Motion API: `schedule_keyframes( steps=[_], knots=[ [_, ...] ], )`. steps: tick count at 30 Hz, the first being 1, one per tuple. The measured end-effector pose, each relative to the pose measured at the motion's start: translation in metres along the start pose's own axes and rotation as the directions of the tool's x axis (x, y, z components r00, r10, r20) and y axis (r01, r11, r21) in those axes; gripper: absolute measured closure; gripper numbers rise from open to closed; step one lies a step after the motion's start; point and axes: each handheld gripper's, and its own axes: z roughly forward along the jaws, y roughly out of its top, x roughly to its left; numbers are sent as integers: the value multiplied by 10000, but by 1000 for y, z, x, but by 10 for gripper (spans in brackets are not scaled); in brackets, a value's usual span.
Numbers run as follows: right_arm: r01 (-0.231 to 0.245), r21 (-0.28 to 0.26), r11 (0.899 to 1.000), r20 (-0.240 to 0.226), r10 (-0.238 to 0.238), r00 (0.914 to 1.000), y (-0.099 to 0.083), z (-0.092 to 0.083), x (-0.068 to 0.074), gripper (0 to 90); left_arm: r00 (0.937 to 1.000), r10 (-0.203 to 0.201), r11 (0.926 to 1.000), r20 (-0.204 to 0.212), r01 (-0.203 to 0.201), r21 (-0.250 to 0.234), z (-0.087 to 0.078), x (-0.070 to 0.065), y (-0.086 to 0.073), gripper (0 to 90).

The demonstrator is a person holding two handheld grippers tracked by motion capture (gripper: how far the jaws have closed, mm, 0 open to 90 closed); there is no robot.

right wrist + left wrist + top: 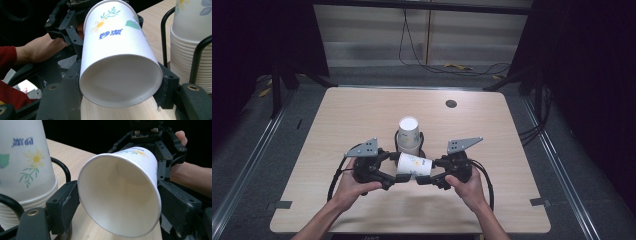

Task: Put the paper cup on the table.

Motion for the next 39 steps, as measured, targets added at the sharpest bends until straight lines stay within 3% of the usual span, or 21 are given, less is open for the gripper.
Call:
schedule_keyframes(
  steps=[18, 21, 24, 27, 31, 39],
  knots=[
    [49, -42, 10000, -253, -50, 9997, -1, 3, 0, 364, 9986, -180, 9997, 502, 186, -128, 2, 2, -2, 194],
    [45, -28, 10000, -278, -45, 9996, -1, 4, 0, 363, 9990, -179, 9998, 420, 182, -75, 3, 2, -2, 192],
    [72, -8, 10000, -364, -72, 9993, -2, 4, -2, 364, 9992, 36, 10000, 397, -34, -40, 2, 0, -1, 206],
    [62, -51, 10000, -451, -64, 9990, -2, 2, -3, 364, 9987, -10, 9999, 511, 18, -147, 2, 1, 0, 227],
    [23, 56, 10000, -314, -21, 9995, -3, 3, -3, 352, 9992, 204, 9997, 358, -207, 85, 2, 0, -1, 227],
    [23, 181, 9998, -18, -23, 10000, -4, 6, -4, 295, 9989, 415, 9991, 239, -417, 84, 1, 0, 0, 250]
  ],
)
